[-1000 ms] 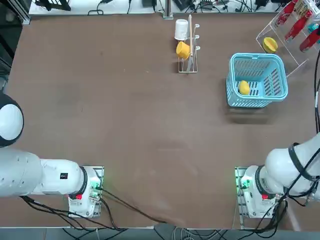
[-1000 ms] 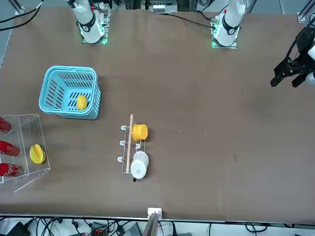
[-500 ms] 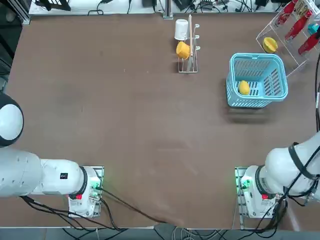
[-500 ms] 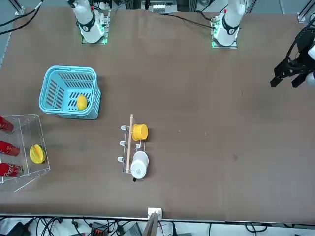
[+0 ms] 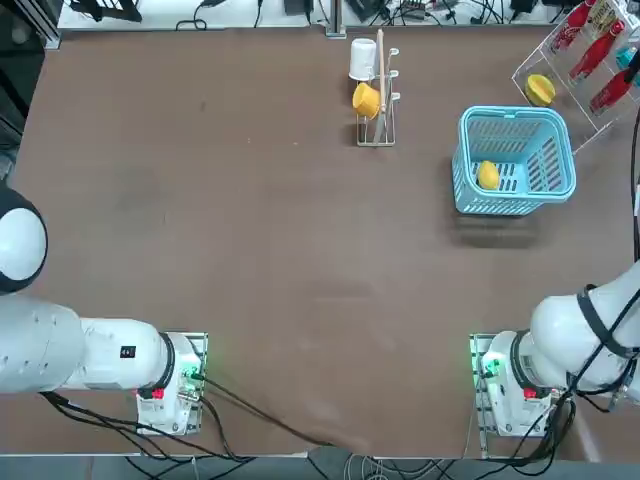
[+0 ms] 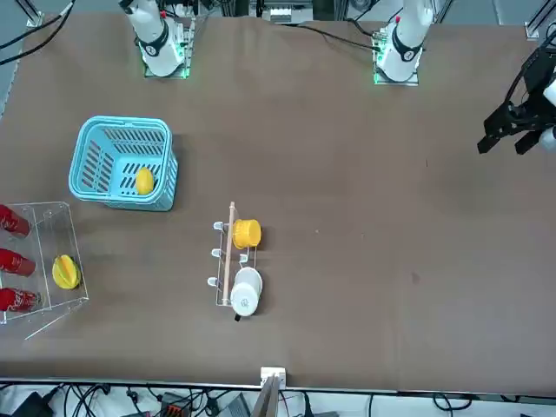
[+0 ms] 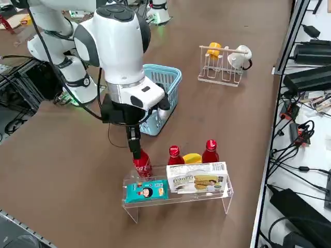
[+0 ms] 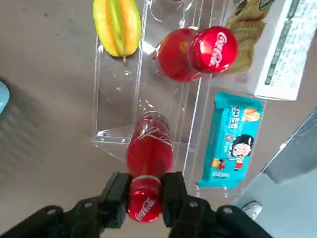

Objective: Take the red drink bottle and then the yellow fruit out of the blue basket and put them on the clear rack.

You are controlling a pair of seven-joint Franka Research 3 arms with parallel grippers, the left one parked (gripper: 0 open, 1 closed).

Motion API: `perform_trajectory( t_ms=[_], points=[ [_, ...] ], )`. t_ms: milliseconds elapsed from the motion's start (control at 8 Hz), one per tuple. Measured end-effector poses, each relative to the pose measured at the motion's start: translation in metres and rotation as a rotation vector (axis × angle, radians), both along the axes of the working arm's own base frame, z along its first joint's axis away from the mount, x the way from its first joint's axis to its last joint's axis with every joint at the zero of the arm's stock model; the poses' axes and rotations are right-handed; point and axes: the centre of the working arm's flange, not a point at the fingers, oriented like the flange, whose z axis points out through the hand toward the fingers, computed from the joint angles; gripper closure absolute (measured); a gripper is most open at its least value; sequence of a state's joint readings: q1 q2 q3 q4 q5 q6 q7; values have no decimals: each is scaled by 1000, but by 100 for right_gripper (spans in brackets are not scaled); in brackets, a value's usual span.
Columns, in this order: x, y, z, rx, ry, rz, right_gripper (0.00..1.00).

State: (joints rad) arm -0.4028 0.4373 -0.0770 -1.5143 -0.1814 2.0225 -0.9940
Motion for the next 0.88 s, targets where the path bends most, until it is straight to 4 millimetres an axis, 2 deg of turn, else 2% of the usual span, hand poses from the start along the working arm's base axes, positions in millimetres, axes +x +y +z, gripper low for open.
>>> perform_trajectory(
  t_ms=[125, 375, 500, 750, 875],
  points=[
    [0, -2, -2, 0, 0, -2, 45],
    [3, -3, 9, 12, -31, -13, 8],
    [6, -1, 19, 33, -52, -24, 0],
    [8, 7, 49, 63, -41, -39, 0],
    [6, 17, 73, 83, -29, -64, 0]
  ],
)
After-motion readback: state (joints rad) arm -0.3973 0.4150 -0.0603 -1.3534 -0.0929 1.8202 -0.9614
